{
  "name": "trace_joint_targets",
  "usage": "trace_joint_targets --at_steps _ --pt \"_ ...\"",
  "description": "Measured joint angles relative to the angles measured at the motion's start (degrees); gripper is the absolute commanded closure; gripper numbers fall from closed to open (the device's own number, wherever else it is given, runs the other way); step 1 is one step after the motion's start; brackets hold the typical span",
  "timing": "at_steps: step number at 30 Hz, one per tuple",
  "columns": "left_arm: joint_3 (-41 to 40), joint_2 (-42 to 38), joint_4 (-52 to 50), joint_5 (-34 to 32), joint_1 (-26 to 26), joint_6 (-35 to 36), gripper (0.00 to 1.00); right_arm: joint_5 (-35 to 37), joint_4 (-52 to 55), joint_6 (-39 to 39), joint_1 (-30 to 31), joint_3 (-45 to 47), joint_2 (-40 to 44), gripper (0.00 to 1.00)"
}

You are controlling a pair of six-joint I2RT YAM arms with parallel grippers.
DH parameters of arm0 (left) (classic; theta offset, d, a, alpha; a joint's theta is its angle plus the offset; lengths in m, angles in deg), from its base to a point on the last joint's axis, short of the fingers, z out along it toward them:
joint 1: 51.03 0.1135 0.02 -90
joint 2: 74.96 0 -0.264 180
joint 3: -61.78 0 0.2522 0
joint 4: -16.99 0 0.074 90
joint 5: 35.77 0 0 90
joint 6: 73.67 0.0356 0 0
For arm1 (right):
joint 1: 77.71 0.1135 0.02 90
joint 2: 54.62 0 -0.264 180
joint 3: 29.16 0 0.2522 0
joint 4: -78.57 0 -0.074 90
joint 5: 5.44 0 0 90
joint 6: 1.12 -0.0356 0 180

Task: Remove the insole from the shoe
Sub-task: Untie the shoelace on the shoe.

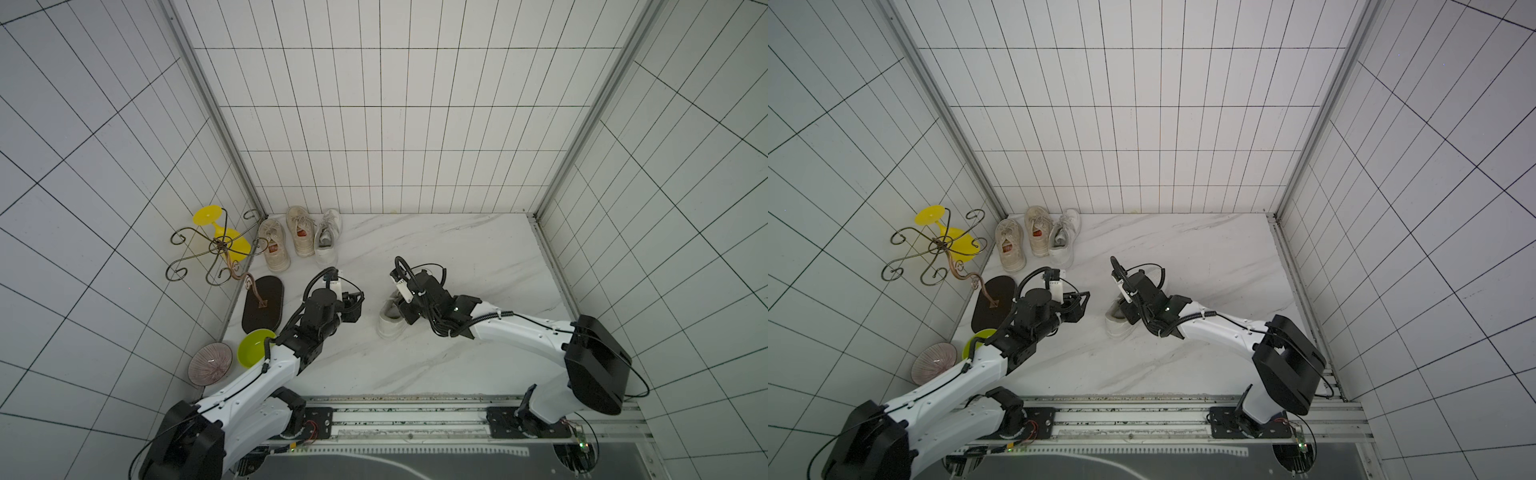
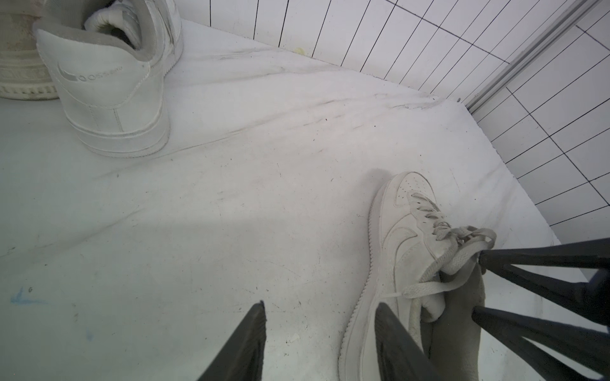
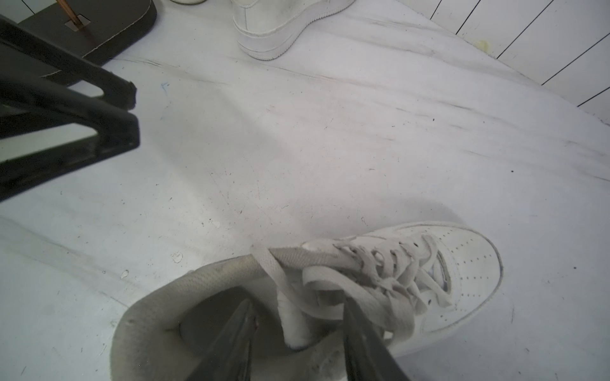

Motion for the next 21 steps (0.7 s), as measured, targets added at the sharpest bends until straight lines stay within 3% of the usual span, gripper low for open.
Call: trace_joint_targets --at_steps 13,21 --pt "1.9 2.7 -2.0 1.4 0.0 0.0 0.46 2.6 4.9 3.5 2.0 -4.6 -4.7 0.59" --pt "1.9 2.5 -2.3 1.4 0.0 0.0 0.46 5.0 6.0 4.5 2.5 -6.5 -7.2 0.70"
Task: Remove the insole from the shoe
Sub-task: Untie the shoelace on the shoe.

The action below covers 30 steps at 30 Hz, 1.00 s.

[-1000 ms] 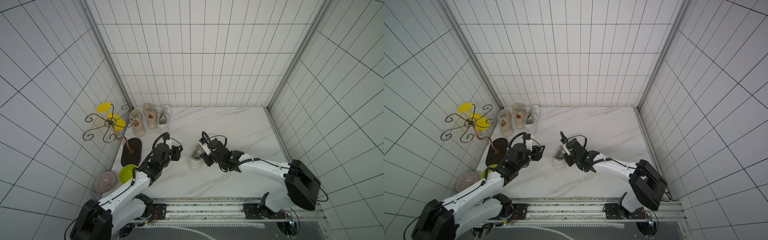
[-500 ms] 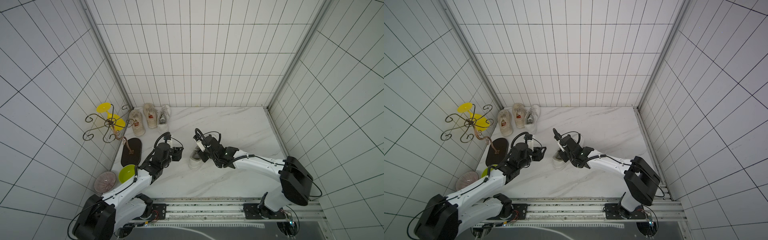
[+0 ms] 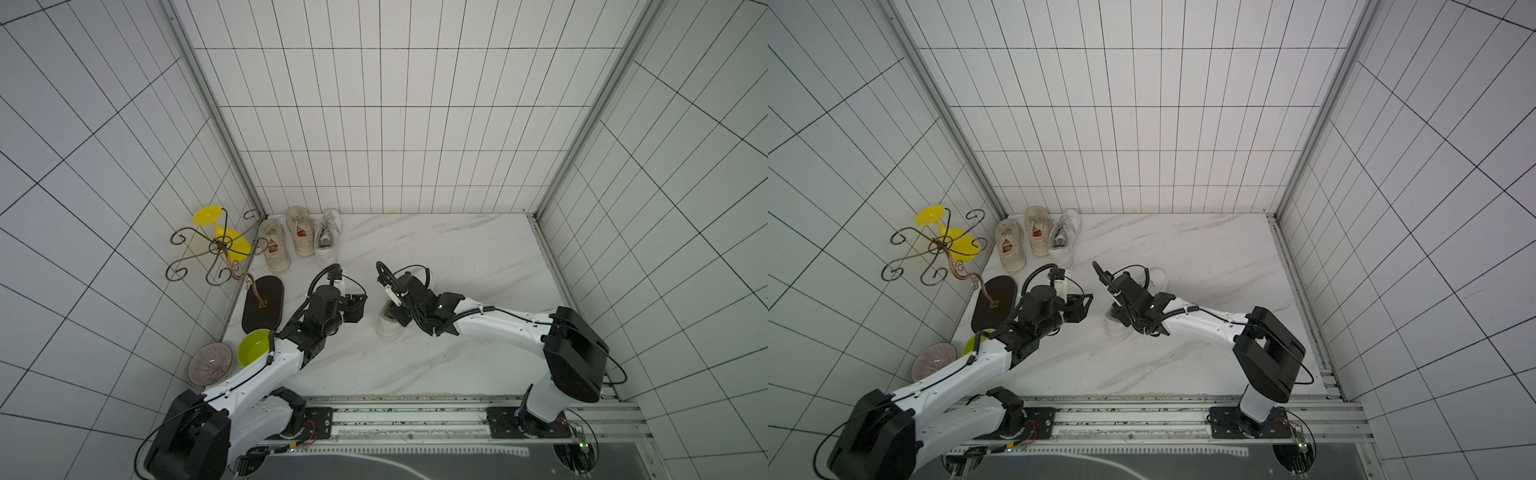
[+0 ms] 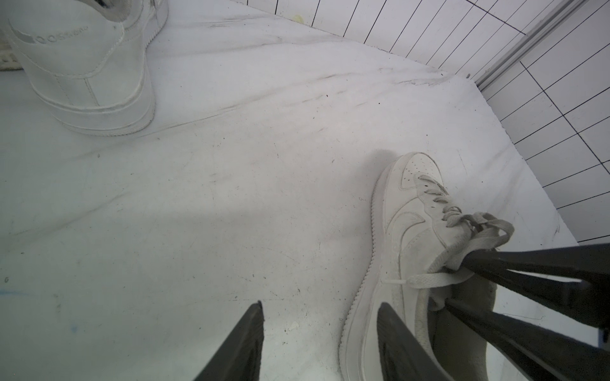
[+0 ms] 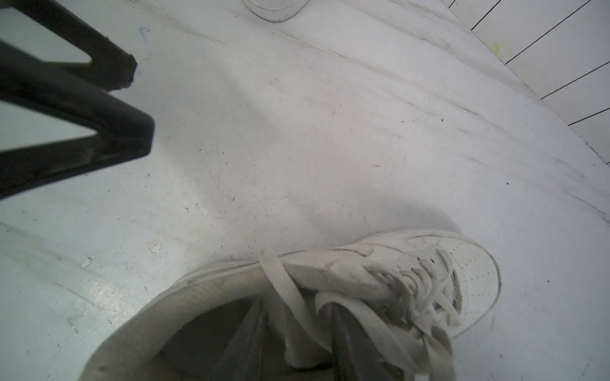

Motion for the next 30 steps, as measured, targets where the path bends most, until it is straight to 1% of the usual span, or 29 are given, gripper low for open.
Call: trace_joint_targets --at_steps 2,5,7,9,11,14,17,21,25,30 --pt "0.0 0.0 0.0 0.0 0.0 0.0 0.46 0.4 0.1 0.1 0.0 -0.1 -0.7 0.73" --pt "0.0 0.0 0.0 0.0 0.0 0.0 0.46 0.9 0.4 0.1 0.1 -0.5 -1.8 0.79" --pt "0.0 0.0 0.0 0.0 0.0 0.0 0.46 1.3 0.6 0.0 0.1 -0.9 -2.4 0.88" --pt "0.0 0.0 0.0 0.0 0.0 0.0 0.45 1.7 0.7 -0.1 0.2 -0.9 -2.4 0.94" --pt "0.0 0.0 0.0 0.1 0.0 0.0 0.45 1.9 0.7 -0.3 0.3 -0.9 -2.1 0.98" --pt "0.1 0.8 0.0 0.9 0.0 0.3 0.46 1.9 0.7 -0.6 0.3 -0.9 -0.3 1.00" --pt "0.6 2.4 0.1 2.3 0.0 0.6 0.46 1.9 0.3 -1.6 -0.1 -0.9 3.3 1.00" --pt "0.8 4.0 0.3 3.9 -0.5 1.1 0.41 0.2 -1.0 -3.8 -1.8 -0.9 7.8 1.00" --pt "1.7 5.7 0.5 5.0 -3.1 2.1 0.36 -2.5 -1.8 -6.4 -5.4 -0.7 8.9 1.00" --pt "3.5 9.0 1.6 6.6 -5.8 3.3 0.35 -6.2 -1.9 -9.2 -8.9 -0.2 8.9 1.00"
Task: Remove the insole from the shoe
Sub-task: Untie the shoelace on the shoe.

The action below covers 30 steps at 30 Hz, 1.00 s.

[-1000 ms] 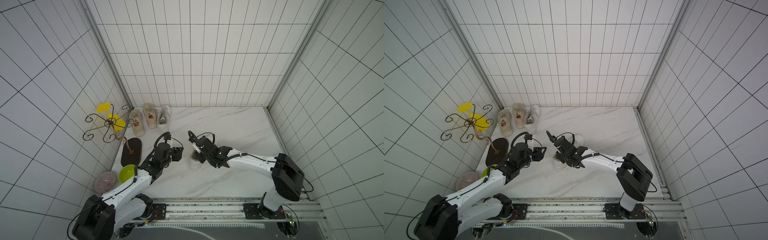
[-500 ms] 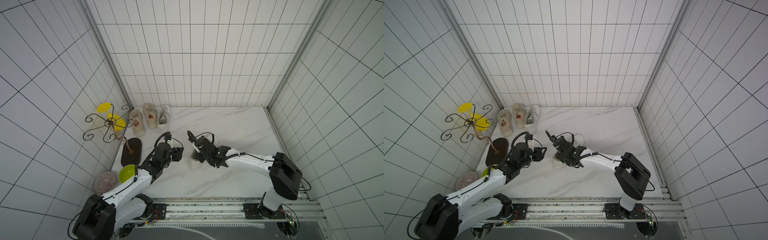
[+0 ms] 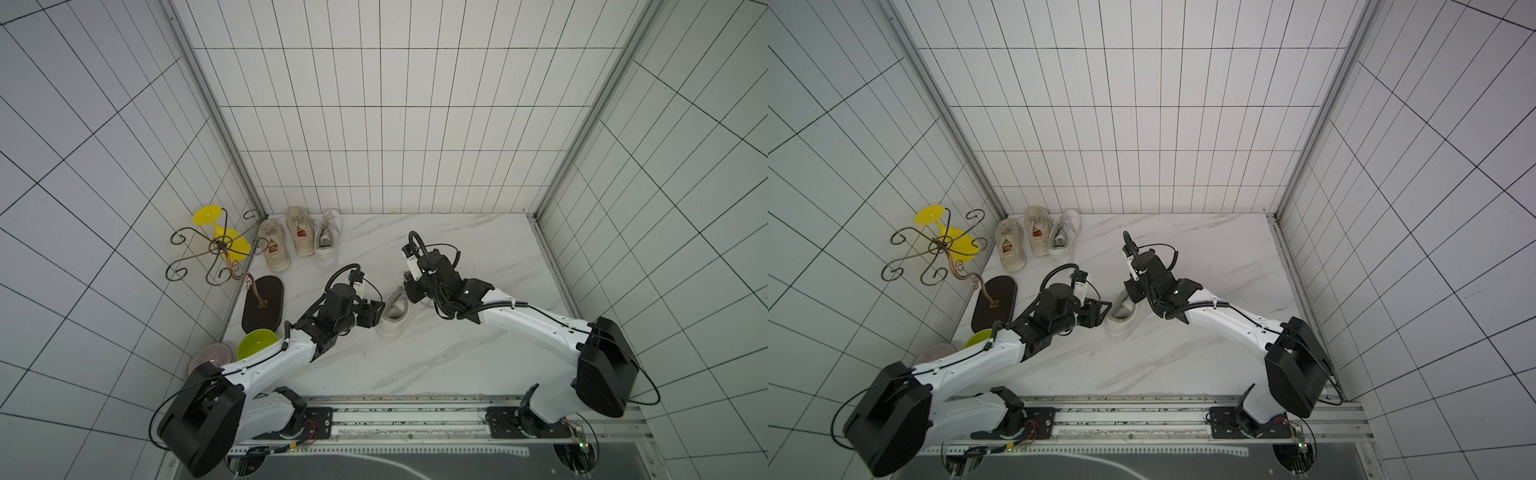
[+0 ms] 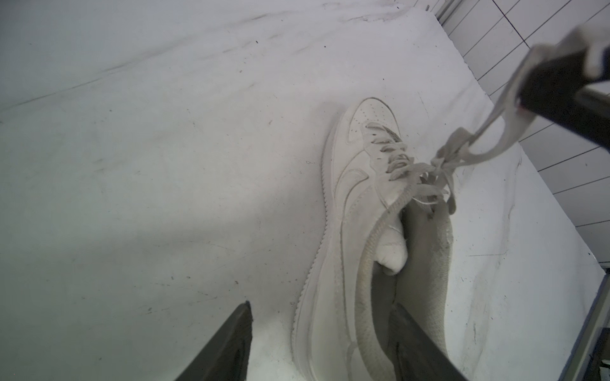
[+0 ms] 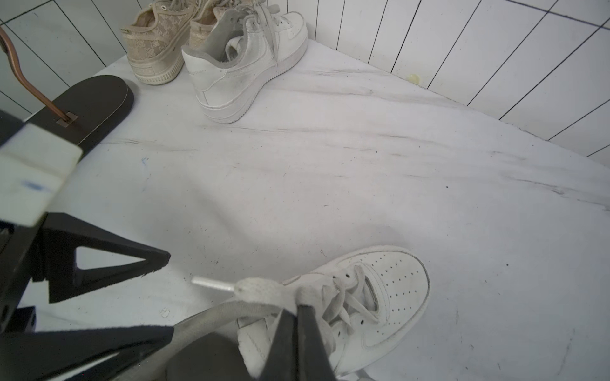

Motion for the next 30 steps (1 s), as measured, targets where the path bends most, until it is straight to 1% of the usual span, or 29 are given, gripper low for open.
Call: trace_joint_targets --at_steps 4,8,11,15,17,19,21,25,28,30 --pt "1.7 3.1 1.0 1.3 -0.6 0.5 0.35 -3.3 -0.4 -2.1 -2.2 1.1 0.0 1.00" --pt "3.3 6.1 1.3 2.0 -1.3 0.8 0.35 -5.8 -1.2 -3.5 -2.9 2.9 0.0 1.00" --pt "4.3 7.9 1.5 2.2 -1.6 1.0 0.38 -7.8 -2.2 -4.3 -2.9 5.3 0.2 0.99" --pt "5.7 10.1 2.0 2.2 -2.0 1.1 0.49 -9.6 -3.2 -5.8 -2.9 9.3 1.3 0.96" --pt "6.4 11.1 2.2 2.2 -2.2 1.1 0.58 -9.7 -3.8 -6.6 -2.9 11.0 2.4 0.94" --pt "6.8 11.6 2.4 2.0 -2.5 1.0 0.64 -9.7 -4.4 -7.6 -2.9 12.5 3.7 0.90" --pt "7.1 11.8 2.5 1.7 -2.8 0.9 0.68 -9.7 -5.3 -8.3 -2.9 13.5 4.9 0.87" --pt "7.4 12.1 2.5 0.9 -3.1 0.8 0.76 -9.5 -6.7 -9.4 -2.9 15.1 6.1 0.78" --pt "7.5 12.2 2.7 0.3 -3.2 0.6 0.81 -9.5 -7.0 -9.8 -2.9 16.0 6.3 0.71" --pt "7.5 12.2 2.7 -0.2 -3.3 0.6 0.83 -9.6 -7.1 -10.0 -2.9 16.5 6.6 0.68"
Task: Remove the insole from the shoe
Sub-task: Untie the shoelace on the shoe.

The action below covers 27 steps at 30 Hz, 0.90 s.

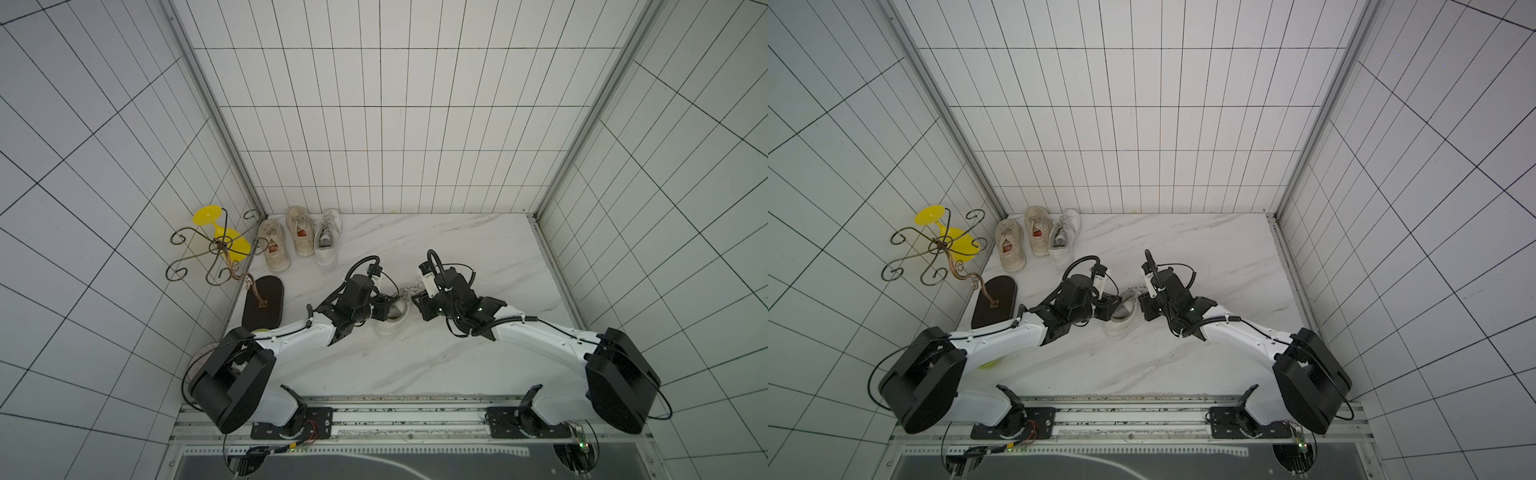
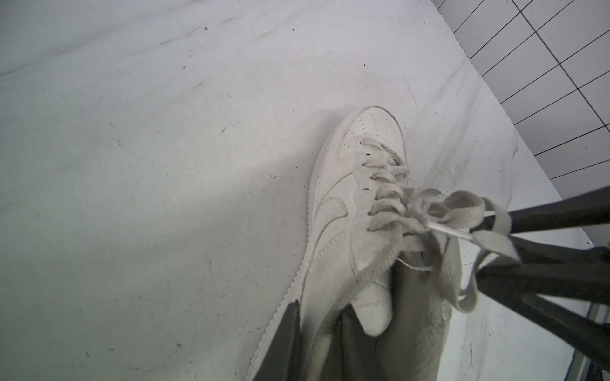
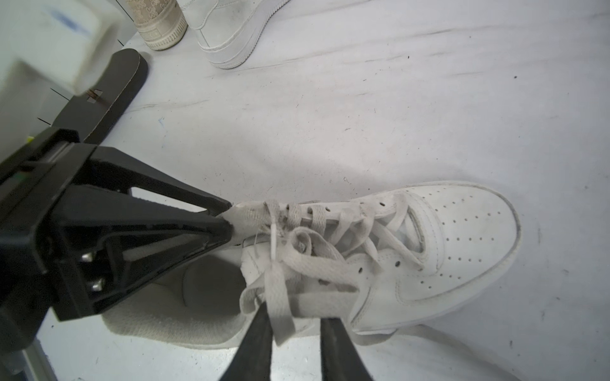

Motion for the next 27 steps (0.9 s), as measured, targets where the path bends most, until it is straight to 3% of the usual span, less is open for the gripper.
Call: trace_joint_targets --at_steps 8,18,27 --pt "0.0 -0.1 0.1 -1.5 -0.3 -0.1 0.86 -0.1 -0.3 0.0 0.0 1.2 3.7 0.57" --pt "0.0 -0.2 0.0 -2.3 -0.6 -0.1 0.89 -0.1 -0.6 0.0 0.3 1.8 5.1 0.59" --pt "0.0 -0.3 -0.1 -2.9 -0.7 -0.2 0.95 -1.2 -2.1 -0.3 2.5 8.8 8.0 0.62"
